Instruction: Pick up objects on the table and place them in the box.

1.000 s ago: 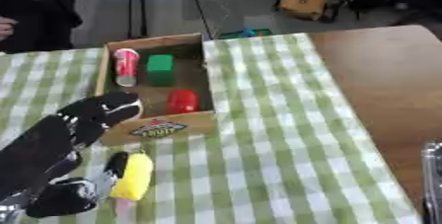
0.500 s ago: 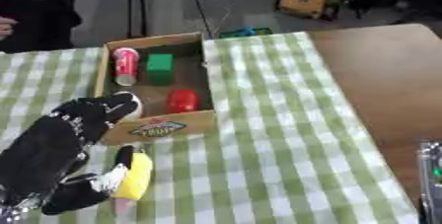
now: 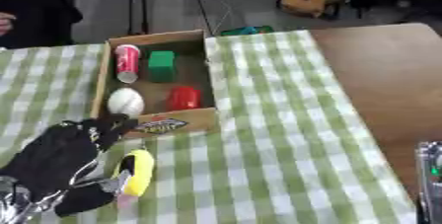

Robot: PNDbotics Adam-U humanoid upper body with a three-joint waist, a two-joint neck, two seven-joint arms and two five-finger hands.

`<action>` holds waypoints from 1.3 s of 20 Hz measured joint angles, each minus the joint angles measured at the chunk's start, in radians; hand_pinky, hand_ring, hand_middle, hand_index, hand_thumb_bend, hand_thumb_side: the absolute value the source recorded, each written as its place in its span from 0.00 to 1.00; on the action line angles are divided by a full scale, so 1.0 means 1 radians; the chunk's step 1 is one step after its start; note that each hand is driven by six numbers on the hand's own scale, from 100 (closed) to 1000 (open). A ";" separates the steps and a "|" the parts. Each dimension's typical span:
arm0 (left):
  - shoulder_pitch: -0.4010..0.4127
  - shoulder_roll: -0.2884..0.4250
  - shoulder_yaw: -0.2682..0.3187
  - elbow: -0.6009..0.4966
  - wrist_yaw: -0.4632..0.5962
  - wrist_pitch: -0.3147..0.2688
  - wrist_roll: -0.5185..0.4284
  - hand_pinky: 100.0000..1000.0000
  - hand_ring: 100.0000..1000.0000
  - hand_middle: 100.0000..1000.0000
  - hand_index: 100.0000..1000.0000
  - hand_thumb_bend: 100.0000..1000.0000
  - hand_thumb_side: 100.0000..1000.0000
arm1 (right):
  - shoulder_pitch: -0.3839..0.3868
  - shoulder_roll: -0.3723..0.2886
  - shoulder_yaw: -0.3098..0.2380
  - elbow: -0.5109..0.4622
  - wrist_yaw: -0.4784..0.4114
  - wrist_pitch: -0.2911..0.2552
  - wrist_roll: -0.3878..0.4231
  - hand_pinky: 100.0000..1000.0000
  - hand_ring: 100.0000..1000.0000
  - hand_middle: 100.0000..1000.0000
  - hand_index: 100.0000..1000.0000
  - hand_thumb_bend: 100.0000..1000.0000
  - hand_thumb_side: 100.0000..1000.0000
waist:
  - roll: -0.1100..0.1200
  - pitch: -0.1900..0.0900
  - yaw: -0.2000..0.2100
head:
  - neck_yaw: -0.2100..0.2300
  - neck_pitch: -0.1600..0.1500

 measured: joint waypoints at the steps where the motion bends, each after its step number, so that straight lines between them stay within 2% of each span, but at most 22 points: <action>1: 0.004 -0.002 0.000 0.000 -0.008 -0.003 -0.010 0.25 0.54 0.81 1.00 0.00 1.00 | 0.000 0.000 0.000 0.000 0.000 0.000 0.000 0.40 0.39 0.32 0.45 0.00 0.64 | 0.000 0.000 0.002 | 0.001 0.000; 7: 0.024 -0.018 0.001 0.000 0.010 -0.024 -0.080 0.18 0.48 0.81 1.00 0.00 1.00 | 0.000 0.000 0.000 0.000 -0.003 0.001 0.005 0.39 0.39 0.32 0.44 0.00 0.64 | -0.001 0.000 0.004 | 0.001 0.000; 16: 0.036 -0.026 0.012 0.000 0.079 -0.010 -0.122 0.10 0.42 0.76 1.00 0.00 1.00 | 0.001 0.000 0.000 0.000 -0.007 0.000 0.009 0.39 0.39 0.32 0.44 0.00 0.64 | -0.002 0.002 0.004 | 0.001 0.000; 23: 0.041 -0.035 0.010 0.000 0.152 -0.004 -0.150 0.09 0.42 0.78 1.00 0.00 1.00 | 0.002 0.000 0.000 0.000 -0.007 0.001 0.013 0.39 0.38 0.31 0.43 0.00 0.64 | -0.003 0.009 0.005 | 0.001 0.000; 26: 0.043 -0.035 0.005 0.000 0.171 -0.002 -0.166 0.12 0.47 0.79 1.00 0.00 1.00 | 0.002 0.000 0.000 0.000 -0.008 0.000 0.015 0.39 0.38 0.31 0.43 0.00 0.64 | -0.003 0.013 0.005 | 0.001 0.000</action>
